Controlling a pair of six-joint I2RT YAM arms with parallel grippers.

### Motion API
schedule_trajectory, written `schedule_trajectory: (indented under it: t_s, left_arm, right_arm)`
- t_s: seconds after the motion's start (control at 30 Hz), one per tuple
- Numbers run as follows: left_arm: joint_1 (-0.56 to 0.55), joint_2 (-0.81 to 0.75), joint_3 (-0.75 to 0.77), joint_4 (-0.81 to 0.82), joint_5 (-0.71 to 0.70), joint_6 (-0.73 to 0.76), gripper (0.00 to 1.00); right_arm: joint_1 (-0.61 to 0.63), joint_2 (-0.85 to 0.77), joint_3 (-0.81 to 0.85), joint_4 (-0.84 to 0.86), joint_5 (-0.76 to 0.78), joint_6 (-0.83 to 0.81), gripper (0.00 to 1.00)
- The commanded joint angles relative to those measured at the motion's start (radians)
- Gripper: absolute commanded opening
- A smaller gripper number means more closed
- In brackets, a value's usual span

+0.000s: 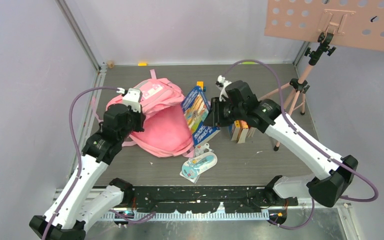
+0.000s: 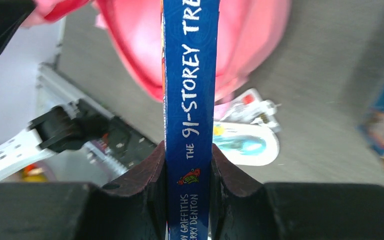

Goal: Pack the student bag
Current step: Pick up the book from the center of the board, then place the book in the student bag.

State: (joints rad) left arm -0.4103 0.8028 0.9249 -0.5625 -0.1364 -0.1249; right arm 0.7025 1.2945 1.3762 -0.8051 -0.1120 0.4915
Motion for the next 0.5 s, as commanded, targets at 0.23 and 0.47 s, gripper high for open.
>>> schedule_trajectory:
  t_s: [0.23,0.47]
  left_arm:
    - [0.035,-0.05,0.013,0.165,0.056,-0.045,0.0]
    - [0.039,-0.077,-0.001,0.178,0.101,-0.033,0.0]
  right_arm:
    - [0.158,0.114,-0.155,0.485,-0.352,0.338,0.01]
    - [0.161,0.258,-0.166,0.779,-0.305,0.496,0.01]
